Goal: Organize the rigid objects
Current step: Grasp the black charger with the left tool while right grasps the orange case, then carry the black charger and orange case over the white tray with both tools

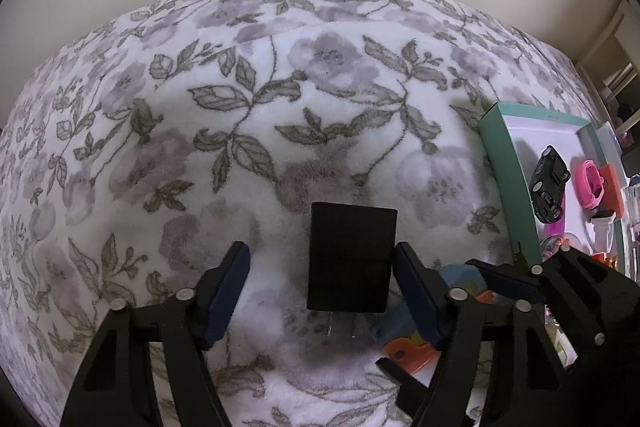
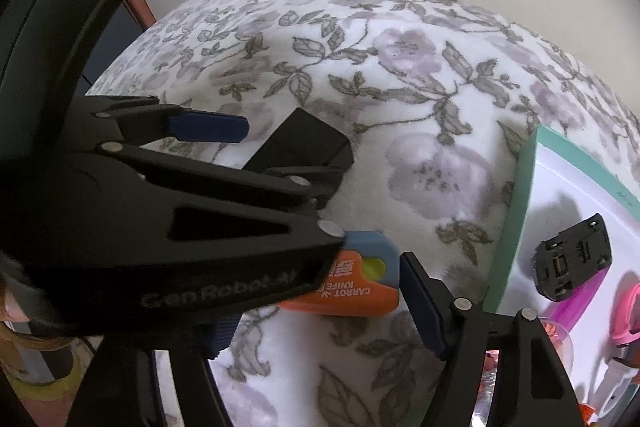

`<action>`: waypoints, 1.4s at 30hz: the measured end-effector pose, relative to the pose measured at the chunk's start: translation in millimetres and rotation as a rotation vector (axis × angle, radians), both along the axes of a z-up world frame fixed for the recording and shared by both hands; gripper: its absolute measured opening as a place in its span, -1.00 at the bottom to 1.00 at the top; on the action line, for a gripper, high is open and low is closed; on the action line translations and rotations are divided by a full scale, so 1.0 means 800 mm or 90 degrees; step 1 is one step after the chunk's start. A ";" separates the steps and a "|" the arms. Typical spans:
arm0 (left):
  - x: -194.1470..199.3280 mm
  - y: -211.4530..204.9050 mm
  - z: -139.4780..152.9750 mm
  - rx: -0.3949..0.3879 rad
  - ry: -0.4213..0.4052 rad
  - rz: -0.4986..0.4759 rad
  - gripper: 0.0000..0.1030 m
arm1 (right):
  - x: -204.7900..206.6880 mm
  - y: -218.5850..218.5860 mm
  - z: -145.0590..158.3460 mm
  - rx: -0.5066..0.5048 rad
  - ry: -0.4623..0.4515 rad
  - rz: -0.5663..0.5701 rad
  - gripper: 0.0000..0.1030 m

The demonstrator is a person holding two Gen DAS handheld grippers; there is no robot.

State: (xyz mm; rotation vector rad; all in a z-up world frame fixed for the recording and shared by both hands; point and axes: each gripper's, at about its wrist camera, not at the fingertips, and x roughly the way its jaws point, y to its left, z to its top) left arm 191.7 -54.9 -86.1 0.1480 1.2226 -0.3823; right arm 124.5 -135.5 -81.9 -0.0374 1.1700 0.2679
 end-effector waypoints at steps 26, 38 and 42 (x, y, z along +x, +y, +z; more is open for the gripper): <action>0.001 -0.010 -0.006 0.009 -0.004 -0.014 -0.10 | -0.008 0.006 -0.008 -0.086 -0.026 0.014 0.43; -0.001 -0.007 -0.003 0.007 -0.005 -0.012 -0.17 | -0.002 0.004 -0.005 -0.067 -0.022 -0.009 0.42; -0.001 -0.002 0.006 0.004 -0.017 -0.004 -0.17 | -0.002 -0.001 0.001 -0.067 -0.027 -0.018 0.42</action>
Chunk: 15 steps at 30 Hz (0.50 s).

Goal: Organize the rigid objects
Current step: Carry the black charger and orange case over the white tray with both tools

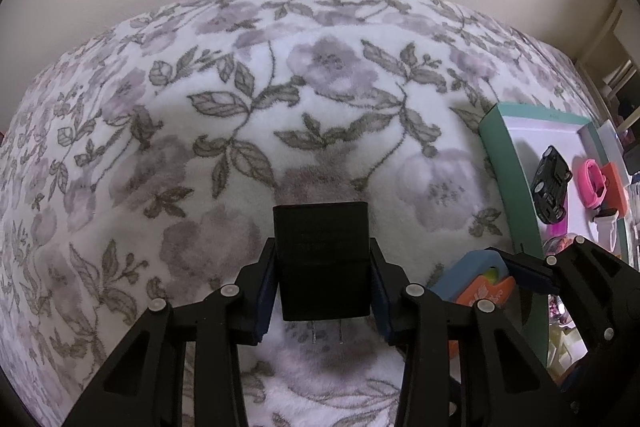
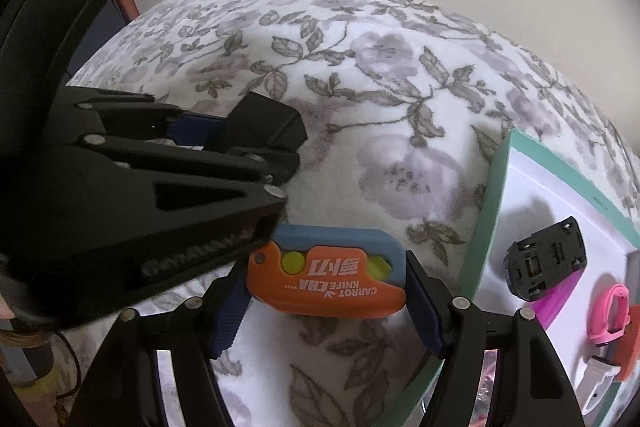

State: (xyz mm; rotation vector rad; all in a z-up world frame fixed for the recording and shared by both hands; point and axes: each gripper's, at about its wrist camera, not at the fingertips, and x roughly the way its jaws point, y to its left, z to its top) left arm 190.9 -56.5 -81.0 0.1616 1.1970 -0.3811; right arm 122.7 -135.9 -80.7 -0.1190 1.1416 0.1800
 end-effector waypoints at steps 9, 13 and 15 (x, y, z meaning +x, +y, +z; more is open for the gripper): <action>0.000 0.013 0.046 -0.023 -0.050 0.029 -0.18 | -0.011 -0.006 0.040 0.006 -0.044 0.001 0.42; -0.003 0.018 0.064 -0.034 -0.072 0.037 -0.18 | -0.015 -0.008 0.055 0.006 -0.057 0.002 0.42; -0.006 0.017 0.070 -0.037 -0.078 0.036 -0.18 | -0.015 -0.009 0.061 0.005 -0.060 0.000 0.42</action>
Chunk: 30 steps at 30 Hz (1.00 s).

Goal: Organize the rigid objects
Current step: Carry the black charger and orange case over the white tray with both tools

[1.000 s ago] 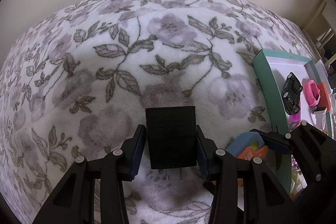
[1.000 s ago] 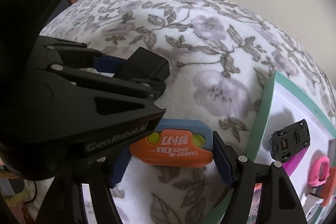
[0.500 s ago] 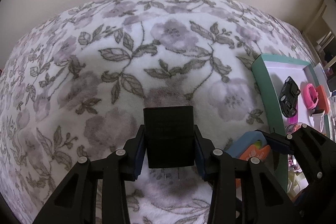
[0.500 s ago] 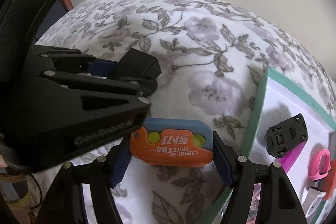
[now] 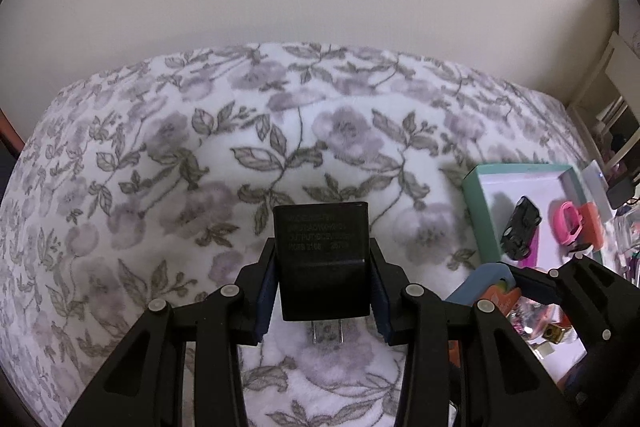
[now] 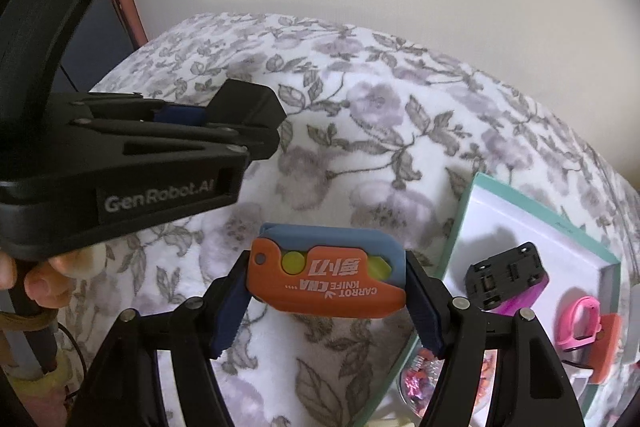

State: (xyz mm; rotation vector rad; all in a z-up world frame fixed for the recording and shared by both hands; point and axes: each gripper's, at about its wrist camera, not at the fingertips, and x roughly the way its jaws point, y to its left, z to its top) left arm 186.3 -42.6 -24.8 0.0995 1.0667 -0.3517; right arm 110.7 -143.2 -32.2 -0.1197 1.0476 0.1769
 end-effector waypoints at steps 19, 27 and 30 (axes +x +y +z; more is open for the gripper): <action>-0.078 -0.091 0.101 -0.018 0.032 -0.080 -0.18 | -0.084 -0.139 0.059 -0.032 0.080 -0.224 0.42; -0.137 -0.141 0.086 -0.006 0.073 -0.113 -0.18 | -0.144 -0.181 0.050 -0.015 0.119 -0.299 0.42; -0.158 -0.156 0.071 -0.005 0.091 -0.125 -0.18 | -0.160 -0.189 0.040 -0.002 0.137 -0.322 0.42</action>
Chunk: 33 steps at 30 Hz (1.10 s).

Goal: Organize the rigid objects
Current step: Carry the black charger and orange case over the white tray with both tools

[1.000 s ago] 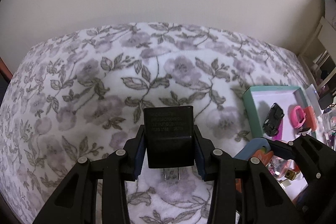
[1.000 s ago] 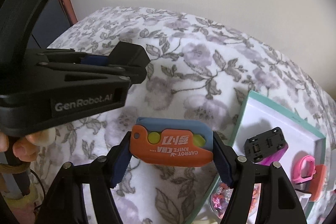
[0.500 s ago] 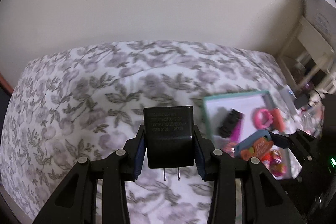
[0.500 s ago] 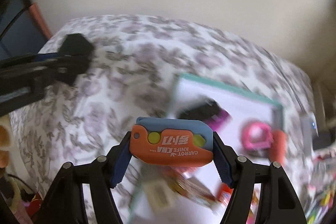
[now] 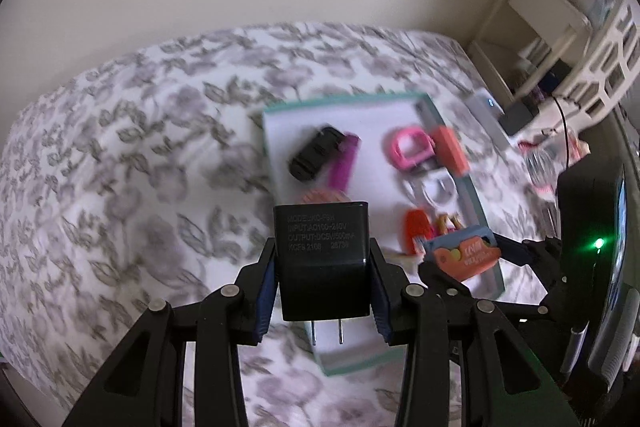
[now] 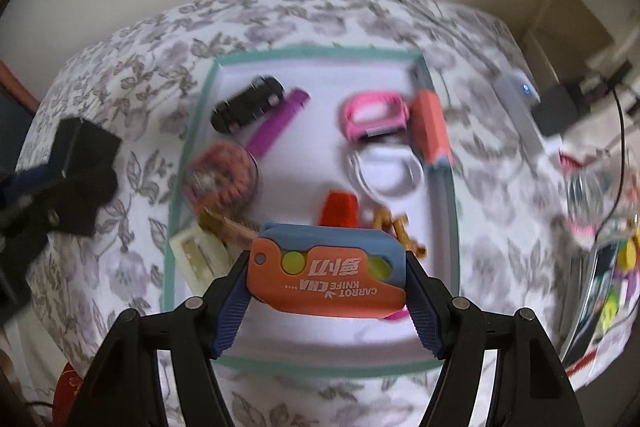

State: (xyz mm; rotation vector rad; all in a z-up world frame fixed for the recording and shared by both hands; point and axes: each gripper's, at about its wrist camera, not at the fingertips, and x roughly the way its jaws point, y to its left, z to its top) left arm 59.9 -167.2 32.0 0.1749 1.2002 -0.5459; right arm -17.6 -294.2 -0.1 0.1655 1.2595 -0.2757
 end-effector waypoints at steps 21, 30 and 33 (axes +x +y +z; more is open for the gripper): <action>-0.031 -0.013 -0.083 -0.005 0.074 0.002 -0.18 | -0.039 -0.006 -0.041 -0.006 0.047 -0.034 0.43; -0.038 -0.001 -0.078 -0.021 0.068 0.018 0.08 | -0.041 0.004 -0.045 -0.020 0.056 -0.010 0.43; -0.039 0.008 -0.074 -0.018 0.054 0.033 0.09 | -0.043 0.007 -0.047 -0.024 0.056 -0.005 0.44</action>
